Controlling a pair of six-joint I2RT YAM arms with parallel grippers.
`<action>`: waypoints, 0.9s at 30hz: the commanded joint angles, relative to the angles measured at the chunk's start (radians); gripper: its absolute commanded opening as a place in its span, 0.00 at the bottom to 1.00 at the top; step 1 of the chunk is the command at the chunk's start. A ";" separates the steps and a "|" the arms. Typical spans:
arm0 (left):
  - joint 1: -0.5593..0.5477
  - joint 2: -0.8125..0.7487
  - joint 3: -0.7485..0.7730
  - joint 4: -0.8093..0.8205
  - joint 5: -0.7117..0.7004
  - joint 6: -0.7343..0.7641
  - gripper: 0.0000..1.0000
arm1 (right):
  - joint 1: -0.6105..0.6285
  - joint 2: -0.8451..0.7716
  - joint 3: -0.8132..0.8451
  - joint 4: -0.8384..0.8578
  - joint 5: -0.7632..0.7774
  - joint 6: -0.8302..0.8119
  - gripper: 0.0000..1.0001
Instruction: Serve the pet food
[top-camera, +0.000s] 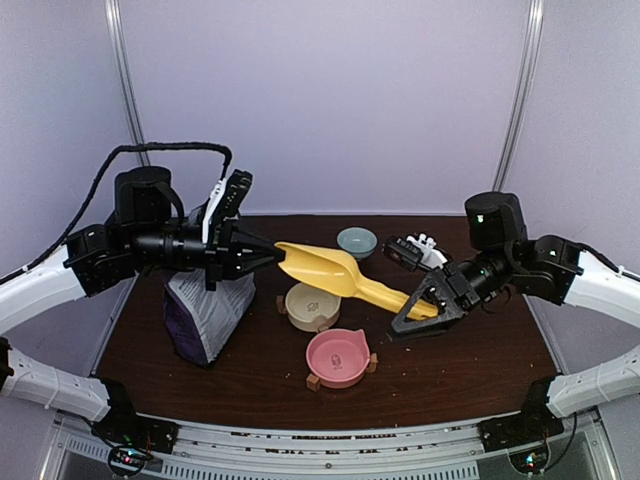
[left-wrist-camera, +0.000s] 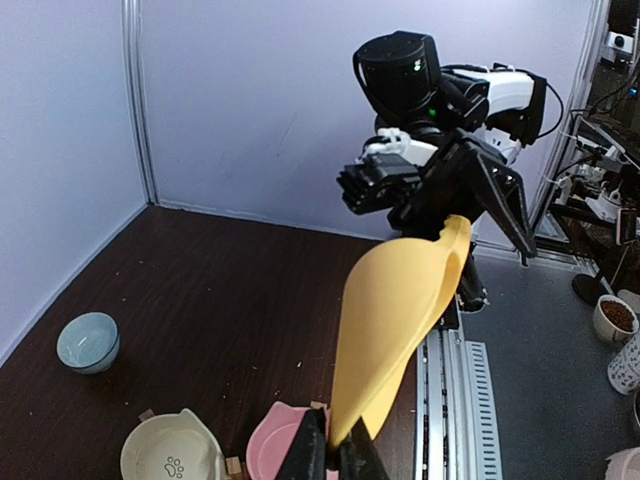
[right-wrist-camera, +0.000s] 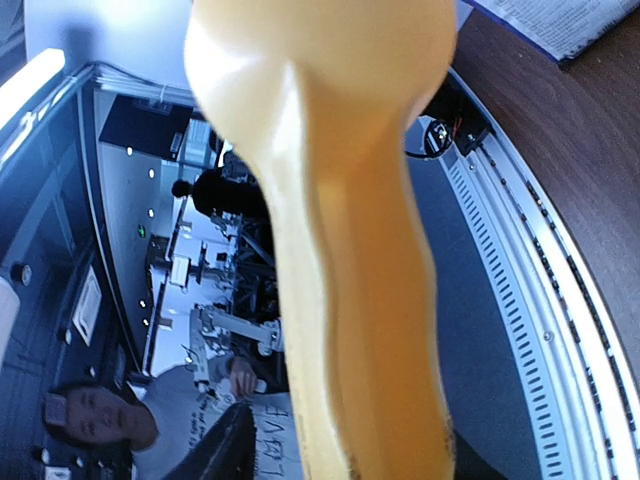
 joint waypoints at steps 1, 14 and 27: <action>0.004 -0.018 -0.043 0.049 -0.072 -0.079 0.00 | -0.029 -0.005 0.005 -0.028 0.084 -0.084 0.62; 0.021 -0.056 -0.004 -0.054 -0.161 -0.362 0.00 | -0.140 -0.133 -0.105 0.208 0.430 -0.140 0.84; 0.031 -0.071 0.031 -0.079 -0.154 -0.546 0.00 | -0.128 -0.132 -0.190 0.561 0.486 -0.073 0.88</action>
